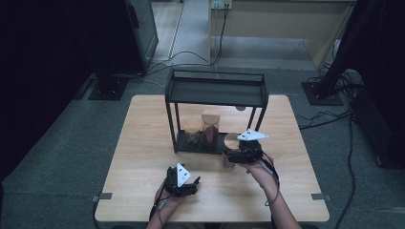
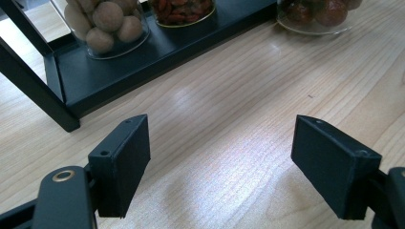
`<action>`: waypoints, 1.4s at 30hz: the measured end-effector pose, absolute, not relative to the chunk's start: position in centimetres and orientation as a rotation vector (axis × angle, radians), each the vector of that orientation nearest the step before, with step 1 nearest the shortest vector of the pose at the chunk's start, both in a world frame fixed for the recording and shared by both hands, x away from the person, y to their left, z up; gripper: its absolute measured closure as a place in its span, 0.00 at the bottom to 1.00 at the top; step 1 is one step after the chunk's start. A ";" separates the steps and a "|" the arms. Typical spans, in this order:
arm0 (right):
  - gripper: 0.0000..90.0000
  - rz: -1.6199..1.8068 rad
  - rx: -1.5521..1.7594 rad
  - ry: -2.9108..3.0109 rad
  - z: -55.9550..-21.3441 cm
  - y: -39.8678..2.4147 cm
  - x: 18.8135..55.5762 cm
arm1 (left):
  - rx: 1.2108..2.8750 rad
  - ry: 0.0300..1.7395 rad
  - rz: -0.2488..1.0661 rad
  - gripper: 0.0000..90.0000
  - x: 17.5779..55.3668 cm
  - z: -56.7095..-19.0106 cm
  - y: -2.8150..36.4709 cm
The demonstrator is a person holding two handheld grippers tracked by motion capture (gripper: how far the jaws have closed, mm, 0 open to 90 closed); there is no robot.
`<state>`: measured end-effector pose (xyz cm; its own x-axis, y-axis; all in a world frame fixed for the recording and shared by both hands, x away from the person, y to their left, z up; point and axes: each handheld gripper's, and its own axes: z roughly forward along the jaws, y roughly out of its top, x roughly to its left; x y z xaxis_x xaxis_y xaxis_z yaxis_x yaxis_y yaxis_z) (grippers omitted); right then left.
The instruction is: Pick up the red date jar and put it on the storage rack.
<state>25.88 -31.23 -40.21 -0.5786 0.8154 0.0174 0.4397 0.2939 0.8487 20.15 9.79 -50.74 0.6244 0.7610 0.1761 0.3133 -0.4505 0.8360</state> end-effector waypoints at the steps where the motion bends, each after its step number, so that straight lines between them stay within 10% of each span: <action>1: 0.28 1.205 1.125 2.145 -40.2 -31.2 25.9 | 2.033 0.842 0.698 0.23 20.2 -50.7 9.8; 42: 0.28 1.151 1.197 2.047 -39.7 -28.3 28.6 | 2.035 0.838 0.694 0.23 20.2 -50.7 9.9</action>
